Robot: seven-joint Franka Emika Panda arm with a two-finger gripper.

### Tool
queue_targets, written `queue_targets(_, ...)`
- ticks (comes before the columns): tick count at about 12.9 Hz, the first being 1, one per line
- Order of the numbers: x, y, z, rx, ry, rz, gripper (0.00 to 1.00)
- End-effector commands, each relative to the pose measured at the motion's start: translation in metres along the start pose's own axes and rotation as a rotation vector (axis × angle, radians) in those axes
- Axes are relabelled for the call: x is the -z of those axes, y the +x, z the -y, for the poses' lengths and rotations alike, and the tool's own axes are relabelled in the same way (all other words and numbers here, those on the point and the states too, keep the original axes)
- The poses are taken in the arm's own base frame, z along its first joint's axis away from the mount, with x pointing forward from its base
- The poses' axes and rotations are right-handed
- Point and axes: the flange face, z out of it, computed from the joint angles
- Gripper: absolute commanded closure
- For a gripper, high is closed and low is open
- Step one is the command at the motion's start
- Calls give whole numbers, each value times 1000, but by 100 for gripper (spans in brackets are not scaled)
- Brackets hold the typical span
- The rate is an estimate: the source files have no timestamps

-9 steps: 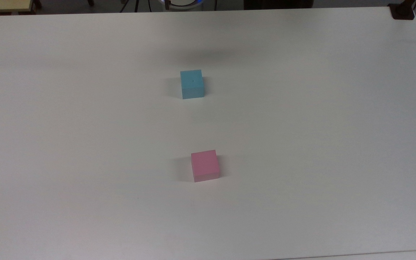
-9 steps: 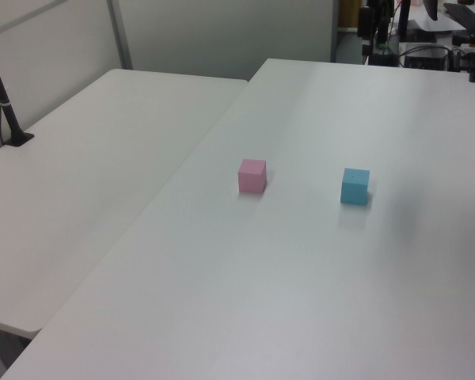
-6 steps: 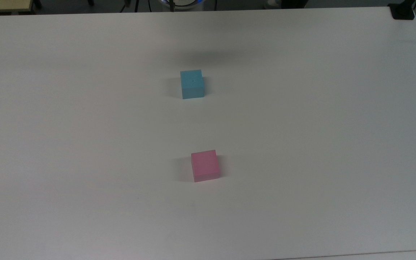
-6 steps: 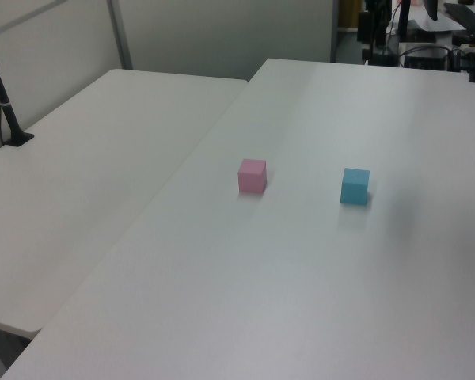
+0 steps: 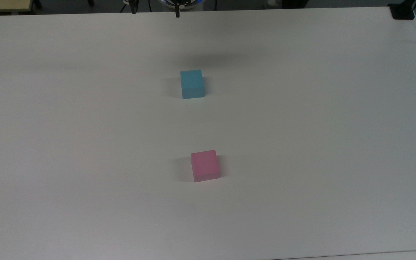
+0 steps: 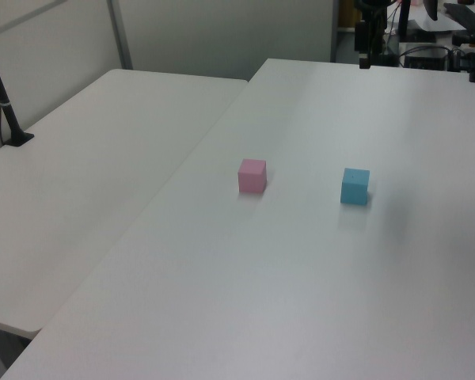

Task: Put blue cube on pink cube
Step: 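Move the open gripper down over the light-blue cube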

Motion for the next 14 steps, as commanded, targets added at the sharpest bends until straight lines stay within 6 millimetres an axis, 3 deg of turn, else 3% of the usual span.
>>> queue_targets(1,0,-4,1,22,8,-8,0)
queue_targets(3,-7,3,3,31,9,-12,0)
queue_targets(4,-20,12,7,62,9,3,0)
queue_targets(6,-47,25,33,115,-1,20,0)
queue_targets(8,-87,17,57,225,-16,94,0)
queue_targets(11,-131,8,81,268,-23,97,0)
queue_targets(14,-181,2,79,287,-60,114,0)
